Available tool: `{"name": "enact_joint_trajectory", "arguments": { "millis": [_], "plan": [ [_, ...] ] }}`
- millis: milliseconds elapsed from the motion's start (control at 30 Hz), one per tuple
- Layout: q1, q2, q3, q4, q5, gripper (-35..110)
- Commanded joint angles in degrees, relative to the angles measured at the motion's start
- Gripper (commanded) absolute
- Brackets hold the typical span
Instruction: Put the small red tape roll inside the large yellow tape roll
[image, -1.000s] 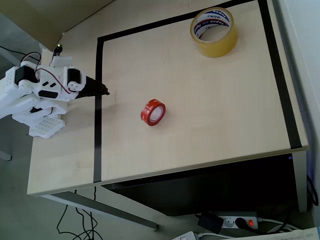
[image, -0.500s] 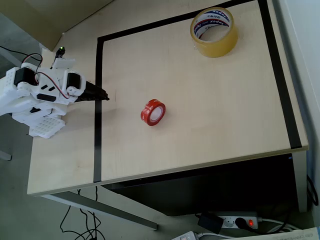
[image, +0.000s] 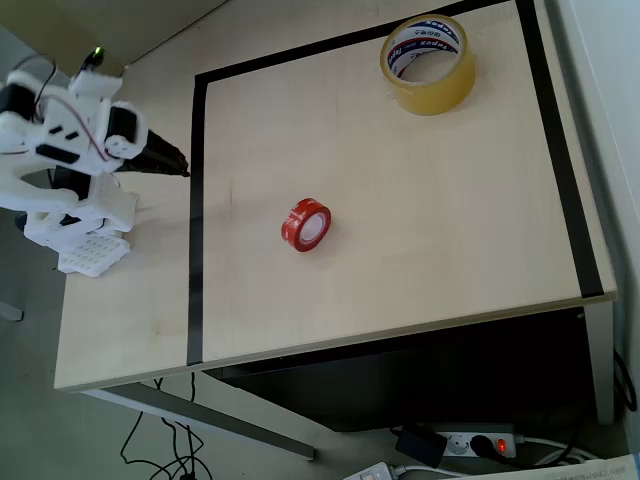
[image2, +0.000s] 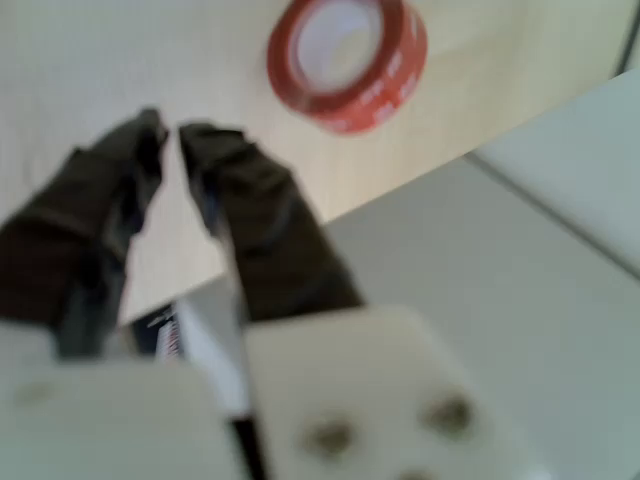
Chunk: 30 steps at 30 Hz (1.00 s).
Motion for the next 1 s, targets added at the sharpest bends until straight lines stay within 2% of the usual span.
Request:
{"name": "enact_joint_trajectory", "arguments": {
  "millis": [0, 167, 267, 433, 667, 967],
  "plan": [
    [4.2, -16.2, -24.7, 5.9, -1.2, 0],
    [10.4, -31.0, -41.7, 10.3, -4.0, 0],
    [11.9, -35.6, -45.3, 11.0, -10.5, 0],
    [12.7, -45.5, -51.3, 12.3, -10.8, 0],
    [12.4, -58.9, -60.7, 10.6, -11.2, 0],
    [12.8, -62.4, -63.2, 4.6, -11.2, 0]
  ]
}}
